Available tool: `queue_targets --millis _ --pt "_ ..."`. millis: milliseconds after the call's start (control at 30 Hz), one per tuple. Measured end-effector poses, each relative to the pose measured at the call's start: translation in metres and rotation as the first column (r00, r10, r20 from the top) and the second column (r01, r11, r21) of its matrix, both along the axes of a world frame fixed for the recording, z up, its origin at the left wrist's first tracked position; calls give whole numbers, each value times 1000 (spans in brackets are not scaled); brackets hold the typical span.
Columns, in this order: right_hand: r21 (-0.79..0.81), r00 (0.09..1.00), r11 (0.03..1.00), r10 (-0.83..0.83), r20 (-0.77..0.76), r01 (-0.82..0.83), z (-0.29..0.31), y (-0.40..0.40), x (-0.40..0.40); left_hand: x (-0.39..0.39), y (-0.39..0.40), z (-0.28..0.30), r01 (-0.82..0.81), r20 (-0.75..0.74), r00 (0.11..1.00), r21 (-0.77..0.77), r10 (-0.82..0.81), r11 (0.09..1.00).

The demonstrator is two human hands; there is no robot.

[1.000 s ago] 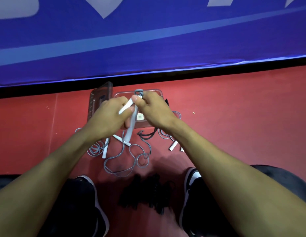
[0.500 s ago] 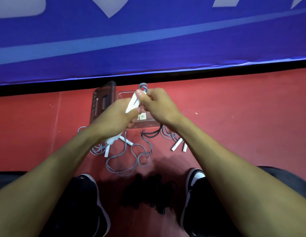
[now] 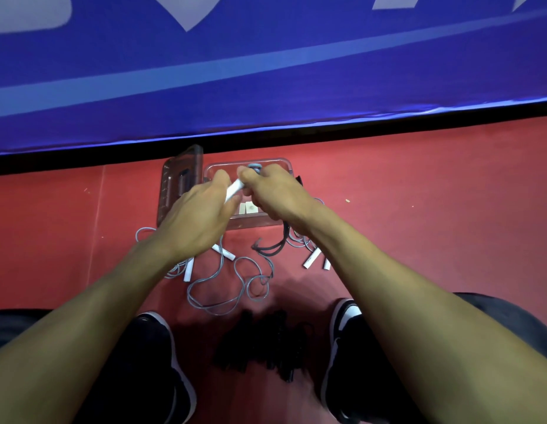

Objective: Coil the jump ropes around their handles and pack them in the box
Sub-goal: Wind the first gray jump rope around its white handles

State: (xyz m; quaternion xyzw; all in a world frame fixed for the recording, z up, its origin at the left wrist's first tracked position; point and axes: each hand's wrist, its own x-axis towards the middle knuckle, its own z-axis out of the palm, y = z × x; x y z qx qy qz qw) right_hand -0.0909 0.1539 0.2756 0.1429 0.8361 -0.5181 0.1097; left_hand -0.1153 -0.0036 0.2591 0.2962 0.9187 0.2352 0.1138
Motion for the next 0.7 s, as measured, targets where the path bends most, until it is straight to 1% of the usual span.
queue_targets --millis 133,233,333,433,500,567,633,667,700 --pt "-7 1000 1000 20 -1 -20 -7 -1 -1 -1 1 4 6 121 993 0 -6 1000" --pt "1 998 998 55 -19 -55 -4 2 1 -4 2 8 -24 262 965 50 11 998" --pt "22 995 997 80 -51 -79 -2 5 1 -9 0 14 -19 333 942 126 -24 992" --pt "-30 993 994 99 -71 -102 -4 3 1 -13 -7 17 -31 392 919 167 -38 985" --pt "-80 990 989 114 -87 -121 -5 2 2 -14 -9 19 -28 472 878 213 -77 977" --pt "-114 988 986 111 -107 -123 -5 0 3 -12 -9 20 -99 601 793 295 -104 950" --pt "-130 988 986 88 -128 -105 -6 0 2 -9 -8 21 -193 705 699 344 -117 919" --pt "-131 988 988 68 -139 -87 -6 -1 1 -8 -6 21 -219 720 684 360 -121 907" --pt "-122 988 991 42 -149 -61 -6 0 -1 -7 -5 20 -230 707 697 374 -116 899"
